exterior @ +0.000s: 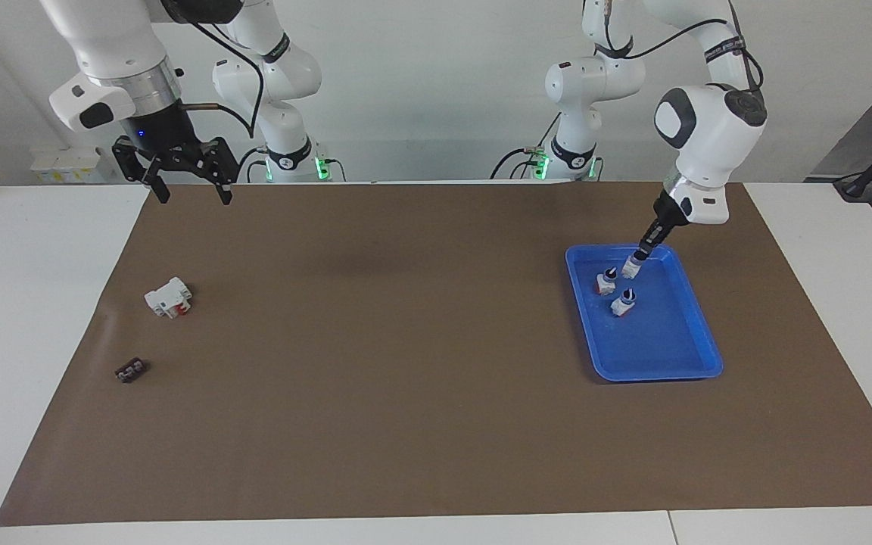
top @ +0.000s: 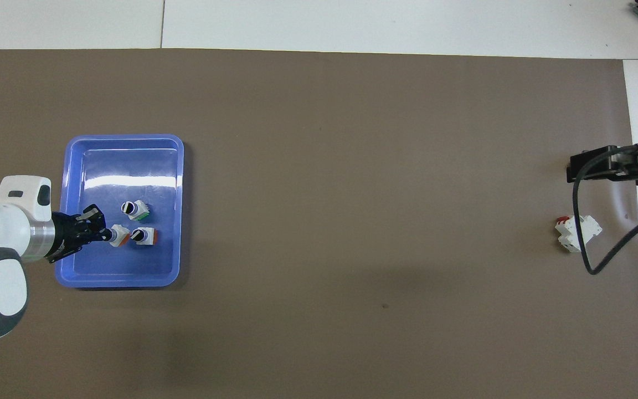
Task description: Turn and place switch with both arms
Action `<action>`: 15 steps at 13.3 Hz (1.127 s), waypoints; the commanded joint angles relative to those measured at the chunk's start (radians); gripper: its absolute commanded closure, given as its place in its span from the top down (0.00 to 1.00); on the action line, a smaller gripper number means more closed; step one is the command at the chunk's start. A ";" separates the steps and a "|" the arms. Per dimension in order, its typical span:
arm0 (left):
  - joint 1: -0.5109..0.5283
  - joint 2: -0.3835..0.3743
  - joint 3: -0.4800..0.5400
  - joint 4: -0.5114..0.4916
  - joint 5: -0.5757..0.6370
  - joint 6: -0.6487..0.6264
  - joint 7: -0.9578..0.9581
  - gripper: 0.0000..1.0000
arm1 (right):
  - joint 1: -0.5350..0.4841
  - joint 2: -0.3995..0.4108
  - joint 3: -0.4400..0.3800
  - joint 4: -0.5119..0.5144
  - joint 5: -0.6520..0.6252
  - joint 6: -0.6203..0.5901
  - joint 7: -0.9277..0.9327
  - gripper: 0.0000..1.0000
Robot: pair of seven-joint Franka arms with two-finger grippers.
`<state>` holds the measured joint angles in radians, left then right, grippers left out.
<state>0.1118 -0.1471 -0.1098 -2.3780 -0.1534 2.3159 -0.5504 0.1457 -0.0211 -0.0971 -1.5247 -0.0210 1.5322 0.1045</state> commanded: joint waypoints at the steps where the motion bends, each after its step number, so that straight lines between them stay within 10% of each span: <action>1: -0.004 0.046 0.001 0.002 0.015 0.086 0.079 0.00 | -0.012 -0.016 0.010 -0.011 -0.013 -0.015 -0.023 1.00; 9: -0.041 0.046 0.001 0.052 0.015 -0.030 0.254 0.25 | -0.008 -0.025 -0.020 -0.025 -0.008 -0.024 -0.020 1.00; 13: -0.054 0.038 0.001 0.157 0.015 -0.078 0.436 0.91 | -0.014 -0.037 -0.020 -0.051 -0.008 -0.030 -0.019 1.00; 15: -0.055 0.024 -0.001 0.216 0.015 -0.082 0.496 0.98 | -0.014 -0.043 -0.020 -0.054 -0.008 -0.032 -0.019 1.00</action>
<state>0.0688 -0.1053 -0.1203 -2.2147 -0.1533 2.2655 -0.1091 0.1387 -0.0309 -0.1180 -1.5425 -0.0210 1.5031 0.1045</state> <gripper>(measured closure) 0.150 0.000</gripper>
